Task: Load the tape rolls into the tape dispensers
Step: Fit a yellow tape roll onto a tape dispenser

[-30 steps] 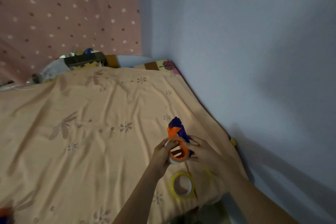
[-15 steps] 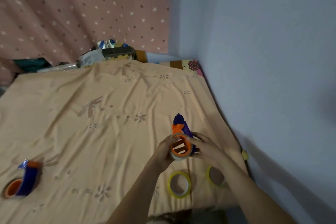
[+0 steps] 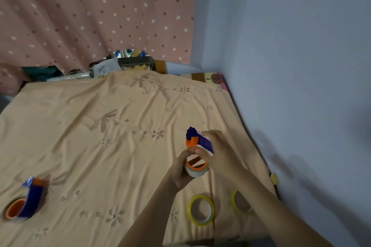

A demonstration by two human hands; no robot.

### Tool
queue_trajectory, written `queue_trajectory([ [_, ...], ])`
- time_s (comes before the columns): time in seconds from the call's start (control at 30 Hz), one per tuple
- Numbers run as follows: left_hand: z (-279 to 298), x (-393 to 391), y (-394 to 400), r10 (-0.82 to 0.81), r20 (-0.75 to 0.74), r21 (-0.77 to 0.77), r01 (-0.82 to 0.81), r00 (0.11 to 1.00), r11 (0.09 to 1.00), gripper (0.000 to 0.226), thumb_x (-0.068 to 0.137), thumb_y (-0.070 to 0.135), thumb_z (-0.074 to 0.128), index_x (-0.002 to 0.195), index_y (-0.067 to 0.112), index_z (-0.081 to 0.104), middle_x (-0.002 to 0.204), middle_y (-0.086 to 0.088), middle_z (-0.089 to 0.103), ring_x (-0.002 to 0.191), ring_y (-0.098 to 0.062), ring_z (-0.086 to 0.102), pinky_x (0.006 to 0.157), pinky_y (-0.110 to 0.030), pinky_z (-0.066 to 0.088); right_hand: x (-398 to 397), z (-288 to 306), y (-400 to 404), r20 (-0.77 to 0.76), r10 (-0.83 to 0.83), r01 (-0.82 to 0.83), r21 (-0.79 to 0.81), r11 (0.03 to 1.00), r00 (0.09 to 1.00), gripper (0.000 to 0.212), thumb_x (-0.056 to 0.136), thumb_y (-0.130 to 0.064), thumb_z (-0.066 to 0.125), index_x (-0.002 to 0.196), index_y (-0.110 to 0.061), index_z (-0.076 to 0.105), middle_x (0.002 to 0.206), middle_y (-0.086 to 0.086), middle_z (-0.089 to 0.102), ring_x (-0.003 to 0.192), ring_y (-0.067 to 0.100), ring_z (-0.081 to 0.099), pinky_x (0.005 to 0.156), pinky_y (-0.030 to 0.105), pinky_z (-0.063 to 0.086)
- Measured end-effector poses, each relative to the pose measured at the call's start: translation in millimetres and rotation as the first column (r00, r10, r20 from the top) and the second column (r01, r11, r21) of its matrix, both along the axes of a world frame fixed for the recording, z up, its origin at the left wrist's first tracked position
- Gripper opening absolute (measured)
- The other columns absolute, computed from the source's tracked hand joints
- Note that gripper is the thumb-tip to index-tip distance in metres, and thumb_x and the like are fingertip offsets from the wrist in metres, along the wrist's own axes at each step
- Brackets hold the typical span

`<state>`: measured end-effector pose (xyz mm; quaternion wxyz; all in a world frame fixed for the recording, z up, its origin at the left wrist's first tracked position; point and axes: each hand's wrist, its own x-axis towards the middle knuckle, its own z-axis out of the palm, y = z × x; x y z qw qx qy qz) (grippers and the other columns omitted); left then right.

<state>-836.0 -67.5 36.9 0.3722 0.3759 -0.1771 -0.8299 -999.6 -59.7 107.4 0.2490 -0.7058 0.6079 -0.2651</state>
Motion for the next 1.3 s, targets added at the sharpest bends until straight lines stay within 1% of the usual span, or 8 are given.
queue_trajectory([
  [0.13, -1, 3, -3, 0.034, -0.016, 0.024, -0.033, 0.999, 0.999, 0.046, 0.096, 0.04, 0.058, 0.126, 0.007, 0.068, 0.115, -0.019, 0.071, 0.106, -0.03, 0.07, 0.085, -0.041, 0.058, 30, -10, 12, -0.252, 0.182, -0.126, 0.222, 0.967, 0.951, 0.107, 0.073, -0.061, 0.072, 0.154, -0.032, 0.009, 0.158, -0.002, 0.021, 0.141, 0.022, 0.036, 0.098, 0.038, 0.049],
  [0.27, -3, 4, -4, 0.077, -0.012, 0.131, -0.075, 0.997, 0.989, 0.055, 0.105, 0.048, 0.035, 0.133, 0.01, 0.064, 0.123, -0.018, 0.068, 0.111, -0.03, 0.067, 0.089, -0.043, 0.053, 39, -16, 6, -0.401, 0.212, -0.132, 0.218, 0.967, 0.891, 0.105, 0.075, -0.048, 0.077, 0.156, -0.027, 0.014, 0.152, 0.002, 0.029, 0.134, 0.028, 0.04, 0.097, 0.037, 0.051],
  [0.47, -9, 10, -6, 0.112, -0.134, 0.138, -0.093, 0.985, 0.986, 0.038, 0.105, 0.026, 0.043, 0.111, 0.007, 0.076, 0.102, -0.015, 0.077, 0.093, -0.027, 0.077, 0.075, -0.038, 0.062, 44, -16, -3, -0.368, 0.195, -0.151, 0.146, 0.978, 0.909, 0.088, 0.078, -0.039, 0.072, 0.152, -0.027, 0.026, 0.142, 0.001, 0.04, 0.124, 0.024, 0.047, 0.09, 0.034, 0.053],
  [0.77, -8, 17, -14, 0.15, -0.19, 0.144, -0.124, 0.97, 0.982, 0.037, 0.099, 0.027, 0.055, 0.127, 0.007, 0.068, 0.124, -0.017, 0.07, 0.112, -0.03, 0.07, 0.09, -0.042, 0.06, 53, -4, -3, -0.302, 0.193, -0.184, 0.057, 0.981, 0.933, 0.082, 0.076, -0.036, 0.073, 0.147, -0.03, 0.032, 0.144, -0.004, 0.038, 0.126, 0.021, 0.046, 0.09, 0.031, 0.053],
  [0.9, -9, 22, -14, 0.188, -0.167, 0.164, -0.161, 0.968, 0.973, 0.037, 0.101, 0.027, 0.051, 0.129, 0.008, 0.067, 0.128, -0.016, 0.068, 0.113, -0.032, 0.07, 0.086, -0.044, 0.061, 54, 12, -5, -0.199, 0.155, -0.153, 0.024, 0.988, 0.968, 0.079, 0.075, -0.043, 0.073, 0.144, -0.035, 0.036, 0.142, -0.011, 0.038, 0.126, 0.015, 0.048, 0.09, 0.029, 0.052],
  [1.07, -22, 42, -9, 0.31, -0.149, 0.231, -0.272, 0.939, 0.934, 0.036, 0.101, 0.019, 0.049, 0.121, 0.003, 0.074, 0.128, -0.025, 0.069, 0.104, -0.043, 0.073, 0.091, -0.053, 0.059, 48, 20, -16, -0.032, -0.012, 0.01, -0.056, 0.998, 0.999, 0.083, 0.069, -0.044, 0.082, 0.139, -0.035, 0.038, 0.134, -0.009, 0.045, 0.115, 0.012, 0.054, 0.082, 0.034, 0.059],
  [1.17, -30, 56, -5, 0.392, -0.094, 0.3, -0.35, 0.915, 0.887, 0.037, 0.101, 0.026, 0.047, 0.128, 0.008, 0.065, 0.127, -0.022, 0.063, 0.106, -0.041, 0.067, 0.086, -0.053, 0.057, 39, 2, -25, -0.081, -0.169, 0.165, -0.053, 0.985, 0.982, 0.083, 0.072, -0.043, 0.082, 0.141, -0.031, 0.037, 0.137, -0.003, 0.045, 0.116, 0.017, 0.054, 0.078, 0.032, 0.059],
  [1.3, -42, 79, -3, 0.476, -0.048, 0.304, -0.441, 0.878, 0.844, 0.033, 0.1, 0.021, 0.047, 0.126, 0.011, 0.065, 0.137, -0.021, 0.055, 0.122, -0.039, 0.059, 0.089, -0.053, 0.055, 28, -46, -28, -0.196, -0.23, 0.254, 0.106, 0.961, 0.953, 0.083, 0.076, -0.037, 0.08, 0.145, -0.025, 0.036, 0.14, 0.005, 0.041, 0.122, 0.027, 0.051, 0.079, 0.037, 0.057],
])
